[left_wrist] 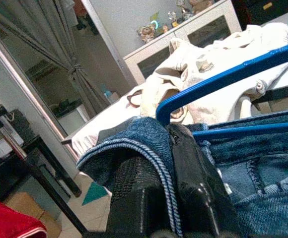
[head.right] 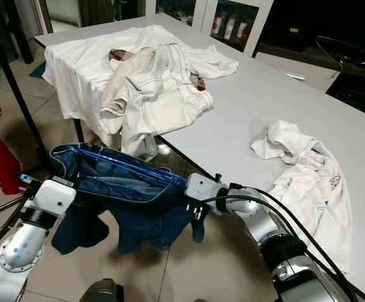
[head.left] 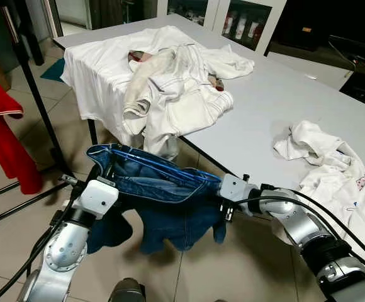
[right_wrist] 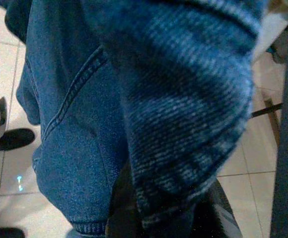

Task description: Hang hanger

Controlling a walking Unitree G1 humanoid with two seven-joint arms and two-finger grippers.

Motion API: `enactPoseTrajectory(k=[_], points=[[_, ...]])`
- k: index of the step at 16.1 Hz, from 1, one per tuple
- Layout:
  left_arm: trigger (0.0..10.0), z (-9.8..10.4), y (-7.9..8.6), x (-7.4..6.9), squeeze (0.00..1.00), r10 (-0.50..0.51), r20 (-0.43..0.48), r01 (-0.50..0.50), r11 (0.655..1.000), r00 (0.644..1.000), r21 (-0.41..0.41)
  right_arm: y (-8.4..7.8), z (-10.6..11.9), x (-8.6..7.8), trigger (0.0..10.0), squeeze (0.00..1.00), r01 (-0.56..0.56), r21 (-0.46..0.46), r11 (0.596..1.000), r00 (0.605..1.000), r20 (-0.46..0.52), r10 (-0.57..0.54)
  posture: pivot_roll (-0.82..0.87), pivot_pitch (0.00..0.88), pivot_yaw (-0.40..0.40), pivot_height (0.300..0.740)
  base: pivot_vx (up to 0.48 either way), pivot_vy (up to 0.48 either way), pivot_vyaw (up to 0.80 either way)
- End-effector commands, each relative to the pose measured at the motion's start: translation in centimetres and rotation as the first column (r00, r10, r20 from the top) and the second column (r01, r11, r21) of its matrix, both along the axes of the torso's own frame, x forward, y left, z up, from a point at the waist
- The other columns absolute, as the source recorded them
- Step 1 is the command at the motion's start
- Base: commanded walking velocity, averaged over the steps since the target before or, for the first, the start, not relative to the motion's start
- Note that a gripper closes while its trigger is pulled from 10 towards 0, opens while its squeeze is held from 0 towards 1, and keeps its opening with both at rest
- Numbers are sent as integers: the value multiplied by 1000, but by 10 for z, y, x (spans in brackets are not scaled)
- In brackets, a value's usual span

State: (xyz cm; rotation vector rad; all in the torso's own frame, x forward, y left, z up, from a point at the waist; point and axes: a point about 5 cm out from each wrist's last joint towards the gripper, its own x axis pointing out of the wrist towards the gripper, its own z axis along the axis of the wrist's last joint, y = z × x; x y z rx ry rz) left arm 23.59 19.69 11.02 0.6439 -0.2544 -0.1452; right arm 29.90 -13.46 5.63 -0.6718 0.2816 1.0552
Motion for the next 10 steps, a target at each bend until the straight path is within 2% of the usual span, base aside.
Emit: enactPoseTrajectory(k=[1,5,6,7,10], points=[[0,9,10,2,0,28,46,-29,999,999,14,-22,-4,0,0,0,28,-89,996,999,-31,-31,234,19,-120,710,0,0,0],[0,9,11,5,0,10,36,-12,999,999,45,-22,-7,-3,0,0,-10,-142,990,999,-50,3,234,19,-120,710,0,0,0],[0,6,10,6,0,-28,-1,28,995,1000,91,-22,-10,-5,0,0,-32,-176,984,998,-58,22,234,19,-121,710,0,0,0],[0,1,11,6,0,-40,-34,43,994,999,104,-24,-11,-5,0,0,-37,-191,981,998,-59,26,233,20,-121,710,0,0,0],[0,-2,15,6,0,-41,-57,48,992,998,115,-30,-11,-6,0,0,-60,-225,973,997,-60,47,233,20,-124,710,0,0,0]])
